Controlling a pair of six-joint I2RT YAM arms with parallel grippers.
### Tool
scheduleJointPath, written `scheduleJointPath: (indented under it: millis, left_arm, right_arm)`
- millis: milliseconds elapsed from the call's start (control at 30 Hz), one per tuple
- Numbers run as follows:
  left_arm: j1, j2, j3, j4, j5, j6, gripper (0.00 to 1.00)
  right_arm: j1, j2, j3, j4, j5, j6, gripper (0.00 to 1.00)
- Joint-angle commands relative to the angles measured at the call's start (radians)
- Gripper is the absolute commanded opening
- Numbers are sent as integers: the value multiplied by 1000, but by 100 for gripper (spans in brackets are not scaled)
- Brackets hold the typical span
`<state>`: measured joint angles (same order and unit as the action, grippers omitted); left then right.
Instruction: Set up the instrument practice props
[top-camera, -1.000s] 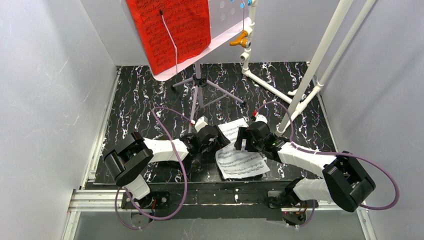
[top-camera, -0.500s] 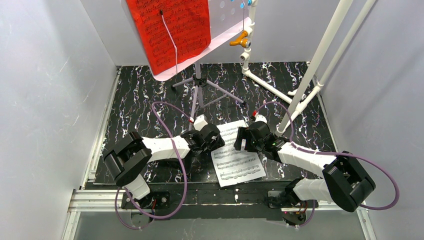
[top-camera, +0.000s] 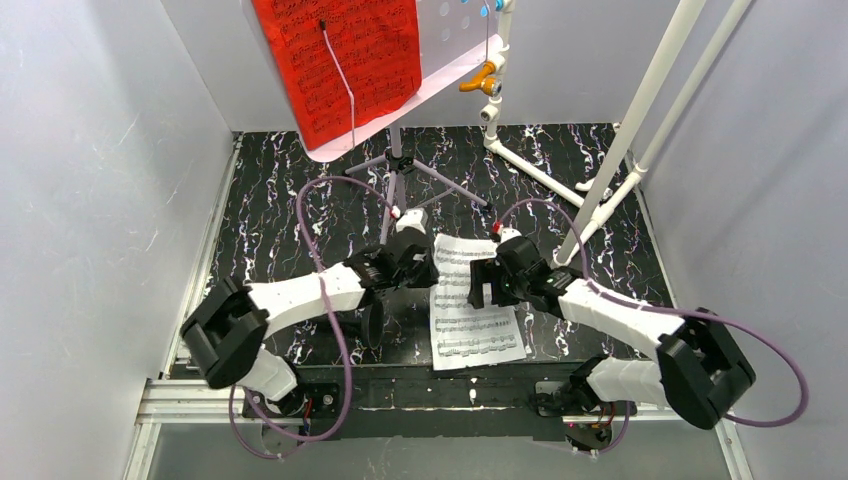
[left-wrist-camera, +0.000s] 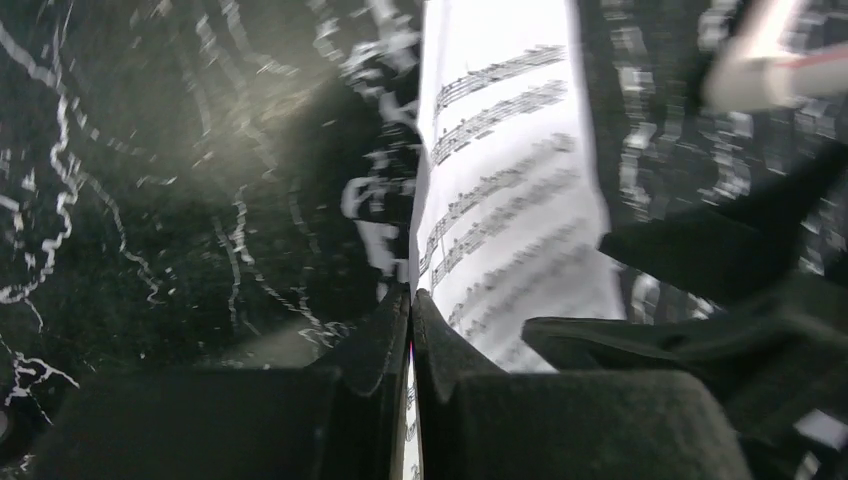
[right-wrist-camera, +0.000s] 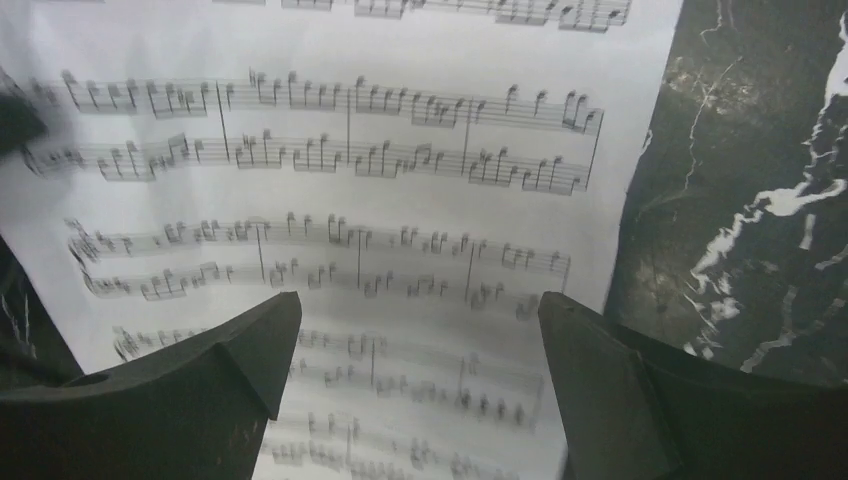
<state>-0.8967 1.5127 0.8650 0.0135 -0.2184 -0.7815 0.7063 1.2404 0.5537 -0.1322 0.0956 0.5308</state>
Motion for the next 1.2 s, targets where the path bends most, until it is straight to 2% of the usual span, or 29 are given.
scheduleJointPath:
  millis: [0, 200, 433, 700, 867, 1067, 1167]
  left_arm:
    - [1, -325, 10, -7, 267, 337, 0]
    - [9, -618, 84, -175, 350, 536, 0]
    - [11, -761, 300, -314, 488, 703, 0]
    - [11, -825, 403, -342, 588, 697, 0]
    - [11, -838, 393, -285, 621, 622, 0]
    - [11, -846, 378, -228, 611, 575, 0]
    - [10, -851, 382, -218, 588, 557, 0]
  right_arm:
    - [1, -203, 249, -293, -168, -287, 98]
    - [1, -328, 449, -357, -305, -354, 98]
    - [1, -368, 526, -174, -465, -226, 98]
    - [1, -428, 513, -91, -463, -149, 98]
    - [1, -481, 482, 51, -586, -84, 98]
    - [1, -496, 426, 310, -781, 77, 80]
    - [1, -518, 369, 458, -808, 179, 66]
